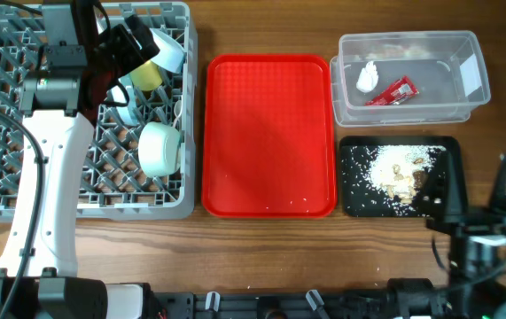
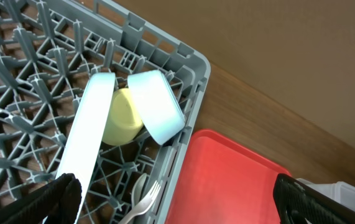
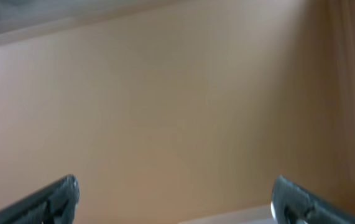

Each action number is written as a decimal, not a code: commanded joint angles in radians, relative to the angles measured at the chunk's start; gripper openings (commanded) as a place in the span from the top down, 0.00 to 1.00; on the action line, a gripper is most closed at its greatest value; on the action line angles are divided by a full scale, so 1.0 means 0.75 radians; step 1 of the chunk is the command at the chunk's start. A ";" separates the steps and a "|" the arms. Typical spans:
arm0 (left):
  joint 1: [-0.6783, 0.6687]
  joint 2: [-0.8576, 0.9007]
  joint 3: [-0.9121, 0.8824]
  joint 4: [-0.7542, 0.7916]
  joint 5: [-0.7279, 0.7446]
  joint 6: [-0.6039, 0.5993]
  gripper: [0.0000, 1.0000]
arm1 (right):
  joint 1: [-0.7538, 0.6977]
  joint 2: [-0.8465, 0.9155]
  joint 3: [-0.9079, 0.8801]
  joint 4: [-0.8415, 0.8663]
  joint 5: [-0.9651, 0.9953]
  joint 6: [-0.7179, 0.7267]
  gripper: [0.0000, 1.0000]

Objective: Sort waste into correct bins and load items into the dishwasher rack

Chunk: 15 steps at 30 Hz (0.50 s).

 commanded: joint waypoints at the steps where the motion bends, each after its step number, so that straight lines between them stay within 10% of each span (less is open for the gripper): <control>1: 0.007 0.007 0.002 0.004 0.011 -0.012 0.00 | -0.017 -0.165 -0.392 0.343 -0.192 0.083 0.00; 7: 0.007 0.007 0.002 0.004 0.011 -0.012 0.00 | -0.017 -0.172 -0.721 0.509 -0.155 0.162 0.00; 15: 0.007 0.007 0.002 0.004 0.011 -0.012 0.00 | 0.031 -0.173 -0.727 0.074 -0.090 0.061 0.00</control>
